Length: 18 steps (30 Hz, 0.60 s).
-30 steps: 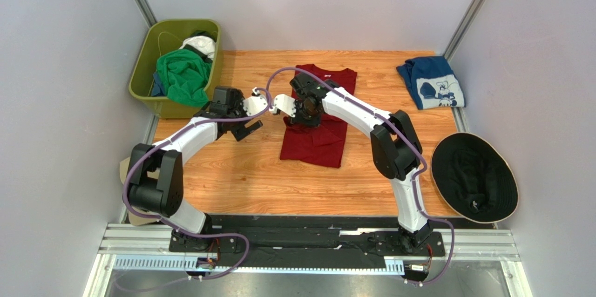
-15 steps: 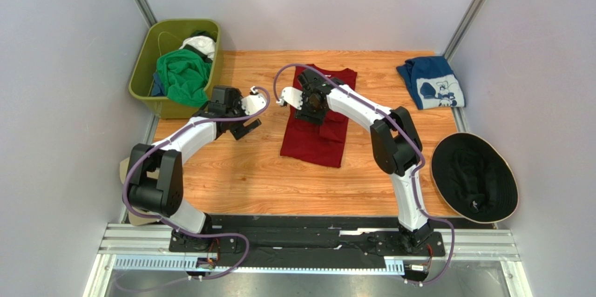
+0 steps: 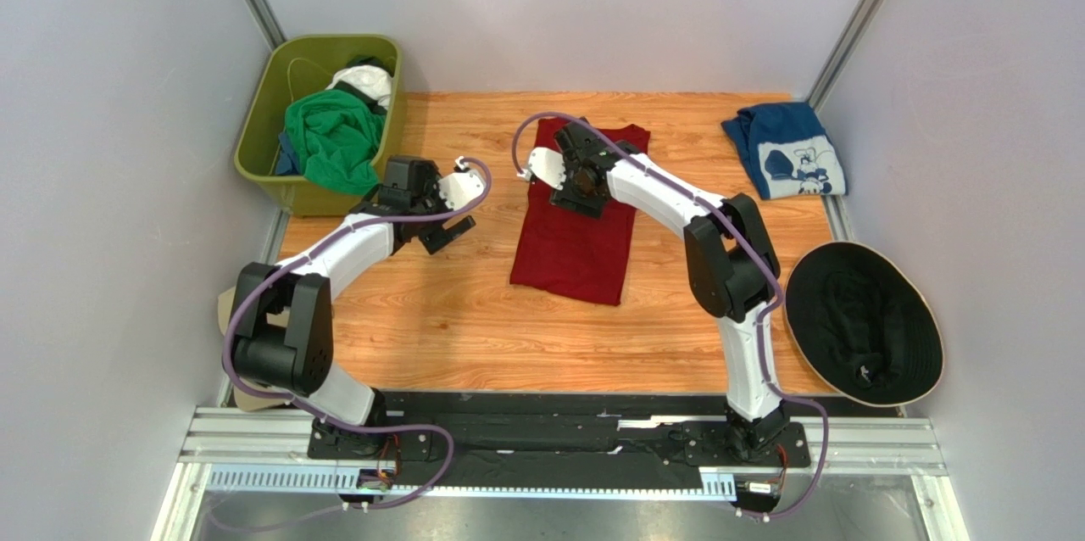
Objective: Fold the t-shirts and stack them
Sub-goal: Fold the tshirt
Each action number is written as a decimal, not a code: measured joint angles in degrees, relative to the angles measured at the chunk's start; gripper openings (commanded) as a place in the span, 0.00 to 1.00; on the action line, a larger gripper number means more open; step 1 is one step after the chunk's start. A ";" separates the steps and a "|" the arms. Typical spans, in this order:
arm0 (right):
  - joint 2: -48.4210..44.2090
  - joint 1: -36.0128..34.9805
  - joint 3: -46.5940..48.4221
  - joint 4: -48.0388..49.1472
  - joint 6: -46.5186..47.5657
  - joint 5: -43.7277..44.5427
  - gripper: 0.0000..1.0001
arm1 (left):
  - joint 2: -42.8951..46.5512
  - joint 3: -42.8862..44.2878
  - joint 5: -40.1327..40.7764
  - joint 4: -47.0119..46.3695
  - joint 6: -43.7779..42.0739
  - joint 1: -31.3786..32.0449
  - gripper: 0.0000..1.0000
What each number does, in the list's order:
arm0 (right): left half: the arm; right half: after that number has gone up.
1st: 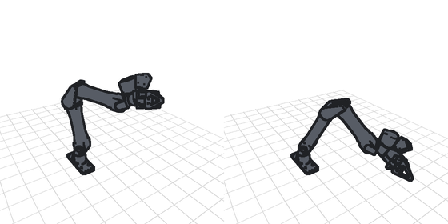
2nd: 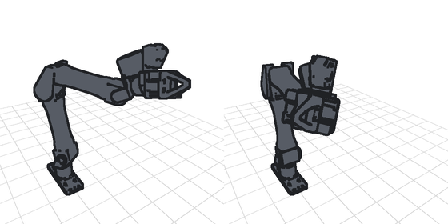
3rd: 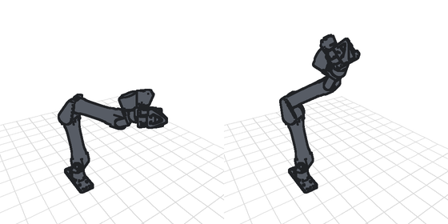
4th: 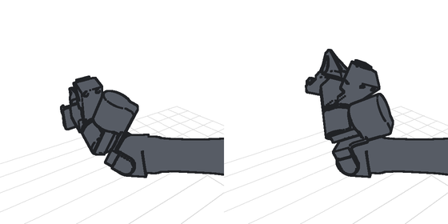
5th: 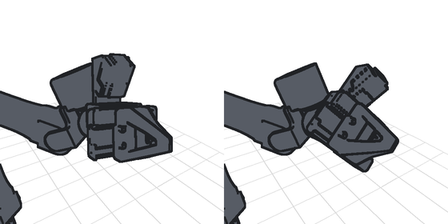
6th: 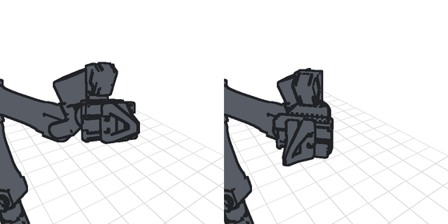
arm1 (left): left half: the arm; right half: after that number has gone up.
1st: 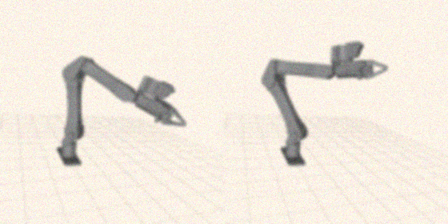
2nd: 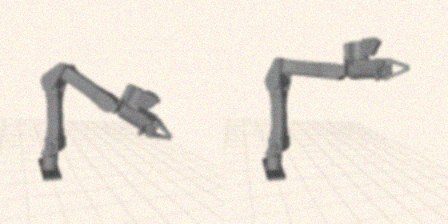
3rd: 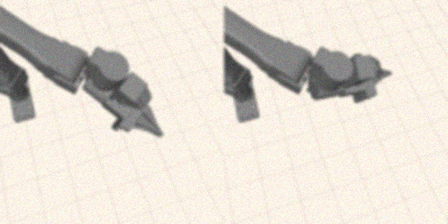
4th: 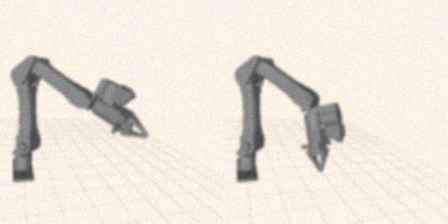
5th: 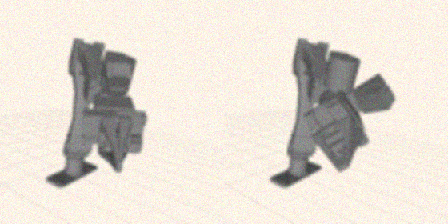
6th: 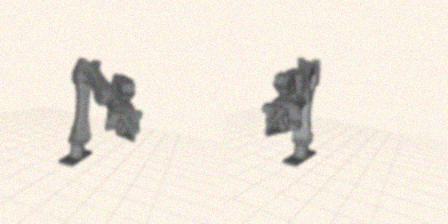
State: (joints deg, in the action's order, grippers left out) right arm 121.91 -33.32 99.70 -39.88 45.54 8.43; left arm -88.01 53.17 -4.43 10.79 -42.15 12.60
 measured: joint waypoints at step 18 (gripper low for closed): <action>-33.11 -8.13 -32.15 0.61 -9.20 -0.13 0.68 | -1.75 15.32 -24.83 23.41 4.39 0.42 0.99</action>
State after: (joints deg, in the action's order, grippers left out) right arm 88.79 -41.45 67.55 -39.27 36.34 8.29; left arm -89.76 68.49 -29.26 34.20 -37.76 13.02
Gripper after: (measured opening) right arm 0.699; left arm 0.992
